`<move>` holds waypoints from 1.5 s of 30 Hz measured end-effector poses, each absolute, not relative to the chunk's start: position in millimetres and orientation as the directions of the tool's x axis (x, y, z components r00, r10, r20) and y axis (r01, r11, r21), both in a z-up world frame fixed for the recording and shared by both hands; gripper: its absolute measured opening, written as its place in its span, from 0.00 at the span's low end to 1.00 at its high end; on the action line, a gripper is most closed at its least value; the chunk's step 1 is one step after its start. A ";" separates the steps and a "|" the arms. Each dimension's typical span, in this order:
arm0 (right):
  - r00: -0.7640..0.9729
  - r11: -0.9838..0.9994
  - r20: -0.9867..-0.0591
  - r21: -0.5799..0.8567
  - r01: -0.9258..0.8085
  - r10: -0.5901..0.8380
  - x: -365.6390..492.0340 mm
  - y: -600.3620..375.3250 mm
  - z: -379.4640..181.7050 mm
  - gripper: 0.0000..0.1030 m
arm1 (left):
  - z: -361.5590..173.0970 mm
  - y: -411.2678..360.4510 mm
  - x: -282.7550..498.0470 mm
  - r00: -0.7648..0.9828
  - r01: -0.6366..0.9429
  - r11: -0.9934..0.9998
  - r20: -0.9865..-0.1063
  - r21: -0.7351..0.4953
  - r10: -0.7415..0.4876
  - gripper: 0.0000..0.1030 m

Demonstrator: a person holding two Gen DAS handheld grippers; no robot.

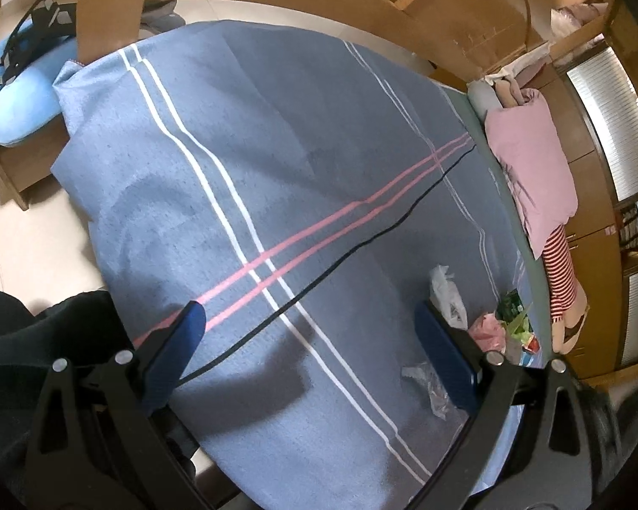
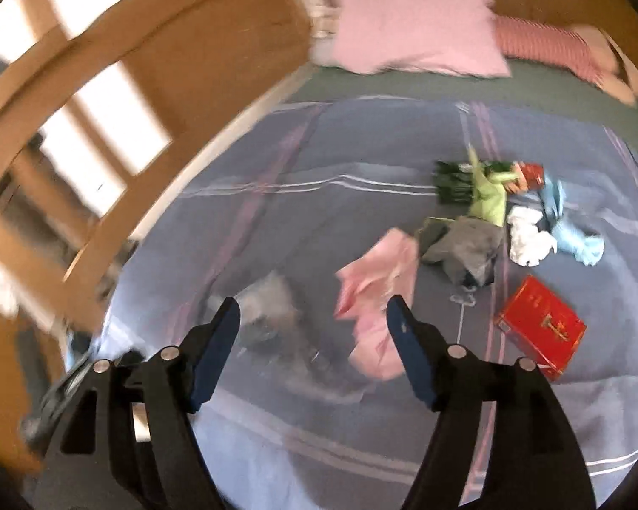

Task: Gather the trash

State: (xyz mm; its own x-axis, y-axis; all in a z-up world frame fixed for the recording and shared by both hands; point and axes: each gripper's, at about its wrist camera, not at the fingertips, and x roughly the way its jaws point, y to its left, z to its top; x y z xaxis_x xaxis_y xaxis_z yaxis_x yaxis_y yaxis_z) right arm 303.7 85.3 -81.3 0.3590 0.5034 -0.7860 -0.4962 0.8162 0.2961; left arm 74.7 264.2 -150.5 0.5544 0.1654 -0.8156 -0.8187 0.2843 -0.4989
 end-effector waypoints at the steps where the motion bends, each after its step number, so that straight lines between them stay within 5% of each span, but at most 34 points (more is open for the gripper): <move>1: 0.372 0.857 -0.818 0.256 -0.447 0.438 316.9 94.8 -99.8 0.68 | -151.3 263.5 76.2 0.551 -0.820 0.287 -0.819 -0.495 0.162 0.95; 7: 0.402 0.914 -0.875 0.098 -0.394 0.268 331.1 123.1 -151.3 0.66 | -151.4 262.9 74.1 0.550 -0.824 0.276 -0.816 -0.495 0.179 0.95; 9: 0.345 0.890 -0.885 0.145 -0.433 0.312 323.6 123.9 -160.0 0.36 | -153.1 264.4 73.6 0.545 -0.828 0.267 -0.819 -0.493 0.179 0.95; 12: 0.259 0.807 -0.888 0.182 -0.562 0.381 297.0 134.7 -152.8 0.30 | -156.9 265.8 74.5 0.538 -0.832 0.257 -0.826 -0.491 0.165 0.95; 16: 0.201 0.714 -0.836 0.283 -0.641 0.511 269.0 120.2 -117.1 0.29 | -162.9 266.0 79.8 0.558 -0.813 0.270 -0.822 -0.516 0.110 0.95; 29: 0.331 0.801 -0.769 0.367 -0.473 0.547 202.1 -24.2 -40.1 0.29 | -157.5 227.5 167.4 0.539 -0.712 0.555 -0.842 -0.430 0.039 0.87; 32: 0.385 0.819 -0.736 0.411 -0.400 0.557 177.9 -56.0 -35.5 0.29 | -160.7 203.7 193.1 0.484 -0.652 0.687 -0.874 -0.319 0.053 0.48; 35: 0.436 0.849 -0.730 0.422 -0.318 0.527 167.7 -77.5 -40.3 0.29 | -154.1 183.0 199.4 0.507 -0.567 0.781 -0.858 -0.261 0.081 0.34; 39: 0.471 0.894 -0.762 0.410 -0.179 0.444 155.7 -105.3 -47.6 0.29 | -130.0 155.1 193.1 0.570 -0.488 0.867 -0.788 -0.097 0.233 0.33; 42: 0.472 0.874 -0.752 0.478 -0.089 0.460 150.7 -126.8 -58.4 0.29 | -126.4 106.4 199.1 0.574 -0.369 0.903 -0.710 0.220 0.407 0.33; 45: 0.476 0.876 -0.760 0.479 -0.051 0.443 145.7 -139.5 -66.5 0.29 | -135.2 69.1 202.4 0.603 -0.201 0.909 -0.685 0.365 0.408 0.42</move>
